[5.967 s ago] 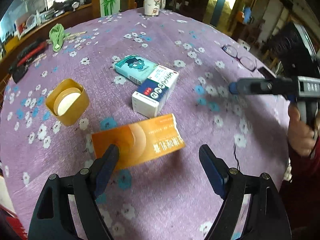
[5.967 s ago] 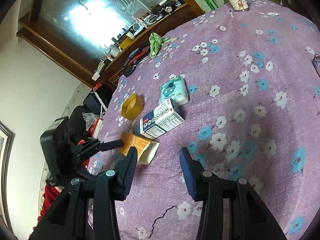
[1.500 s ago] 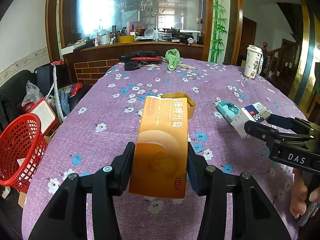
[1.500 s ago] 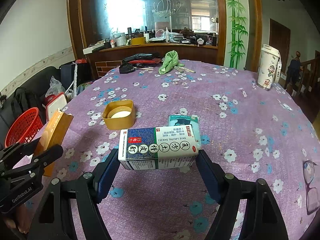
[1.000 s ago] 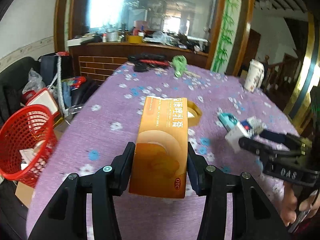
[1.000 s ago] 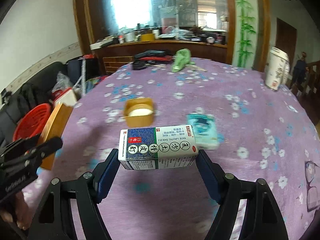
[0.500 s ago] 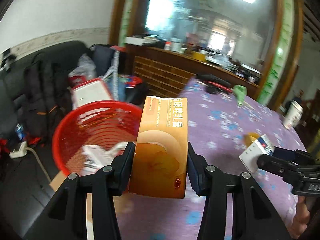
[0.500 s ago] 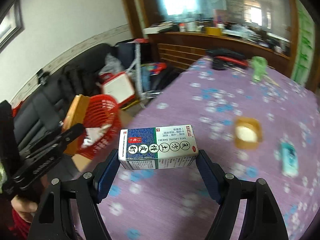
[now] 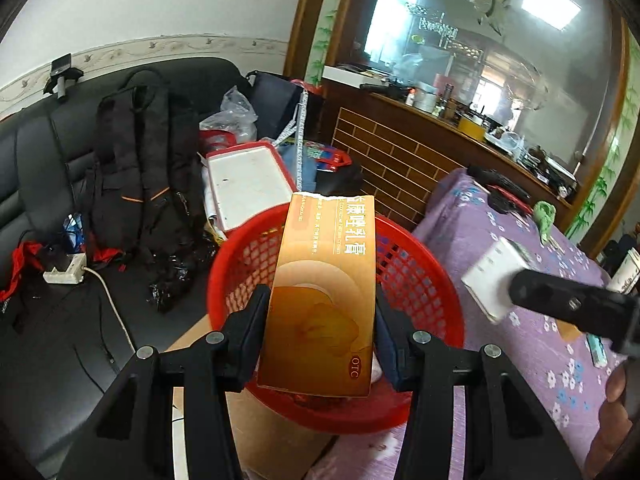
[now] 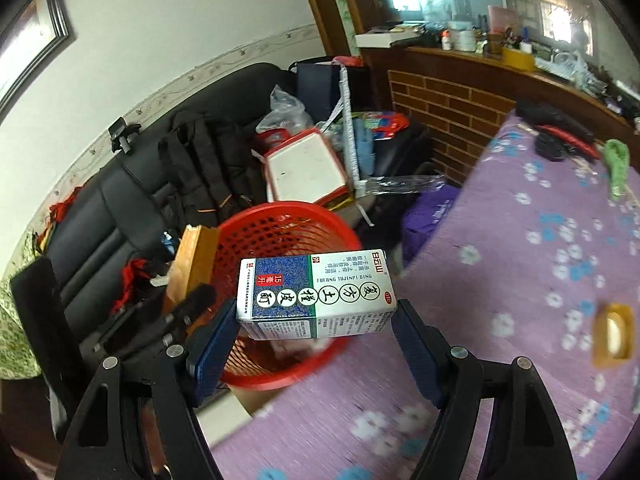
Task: Collect trash
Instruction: 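Carry both boxes over the red wastebasket and open both tools to drop them, then grasp the yellow tape roll with the left tool while the right tool grasps the teal tissue packet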
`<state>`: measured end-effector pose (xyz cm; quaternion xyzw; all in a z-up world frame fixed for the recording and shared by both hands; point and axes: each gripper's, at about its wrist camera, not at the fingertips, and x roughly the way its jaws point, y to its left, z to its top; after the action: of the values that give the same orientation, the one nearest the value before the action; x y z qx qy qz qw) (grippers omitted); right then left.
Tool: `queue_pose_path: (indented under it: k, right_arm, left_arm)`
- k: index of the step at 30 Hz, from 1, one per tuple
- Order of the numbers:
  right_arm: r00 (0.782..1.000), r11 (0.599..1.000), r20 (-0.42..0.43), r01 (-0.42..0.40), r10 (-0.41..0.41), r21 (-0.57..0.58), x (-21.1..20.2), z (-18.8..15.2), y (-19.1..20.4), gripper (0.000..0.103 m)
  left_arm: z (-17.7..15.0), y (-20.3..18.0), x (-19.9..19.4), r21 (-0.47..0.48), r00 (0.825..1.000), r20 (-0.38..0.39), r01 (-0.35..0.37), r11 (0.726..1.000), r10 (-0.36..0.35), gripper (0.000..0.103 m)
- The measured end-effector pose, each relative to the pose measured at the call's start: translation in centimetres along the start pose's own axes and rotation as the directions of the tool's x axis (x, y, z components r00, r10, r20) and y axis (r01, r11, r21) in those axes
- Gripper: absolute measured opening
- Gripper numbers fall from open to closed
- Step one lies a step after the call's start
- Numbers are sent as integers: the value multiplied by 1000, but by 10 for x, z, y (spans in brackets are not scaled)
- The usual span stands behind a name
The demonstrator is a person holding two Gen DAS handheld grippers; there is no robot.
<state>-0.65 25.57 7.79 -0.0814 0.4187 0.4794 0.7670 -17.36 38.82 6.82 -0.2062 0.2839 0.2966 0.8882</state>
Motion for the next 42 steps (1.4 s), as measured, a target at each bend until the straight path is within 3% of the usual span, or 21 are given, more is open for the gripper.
queue_pose_path:
  k: [2, 3, 4, 6, 13, 21, 24, 25, 29, 31, 32, 37, 40, 42]
  right_arm:
    - [1000, 1000, 4, -18, 18, 16, 11, 6, 2, 82]
    - [1000, 999, 0, -31, 31, 29, 17, 9, 1, 83]
    - [999, 998, -7, -40, 40, 43, 21, 10, -1, 83]
    - [998, 996, -10, -57, 58, 70, 20, 9, -7, 83]
    - [998, 994, 54, -17, 11, 111, -26, -12, -43, 83]
    - [985, 964, 97, 118, -145, 240, -102, -58, -134, 83]
    - [965, 934, 105, 202, -242, 295, -129, -72, -174, 83]
    - [948, 913, 102, 257, -302, 316, -139, -78, -189, 83]
    - [860, 800, 18, 466, -509, 377, -165, -98, -248, 83]
    - [802, 729, -28, 557, -597, 397, -171, -110, -278, 83]
    - [792, 712, -43, 570, -609, 409, -172, -115, -291, 83]
    - [806, 703, -55, 545, -589, 457, -168, -130, -326, 83]
    - [819, 721, -57, 534, -571, 441, -155, -130, -330, 83]
    - [807, 716, -71, 557, -586, 420, -148, -131, -329, 83]
  left_arm:
    - [0, 2, 1, -5, 1000, 4, 0, 1000, 0, 47]
    - [0, 2, 2, -6, 1000, 4, 5, 1000, -5, 52]
    - [1, 3, 3, -12, 1000, -2, 9, 1000, -9, 64]
    - [2, 4, 1, -20, 1000, 7, 17, 1000, -17, 70]
    - [4, -21, -15, 31, 998, 38, 49, 998, -50, 73]
    - [-12, -110, -32, 202, 989, -6, 144, 969, -146, 73]
    - [-25, -155, -32, 272, 980, -64, 198, 942, -188, 73]
    - [-28, -169, -31, 290, 974, -94, 226, 930, -207, 73]
    - [-42, -221, -20, 350, 944, -210, 317, 882, -256, 73]
    - [-48, -247, -12, 368, 932, -257, 339, 866, -256, 73]
    - [-50, -262, -6, 371, 925, -285, 350, 860, -253, 73]
    - [-52, -305, 23, 323, 884, -394, 390, 862, -253, 73]
    - [-49, -325, 40, 306, 875, -420, 386, 870, -240, 73]
    - [-48, -340, 52, 311, 877, -425, 376, 873, -226, 73]
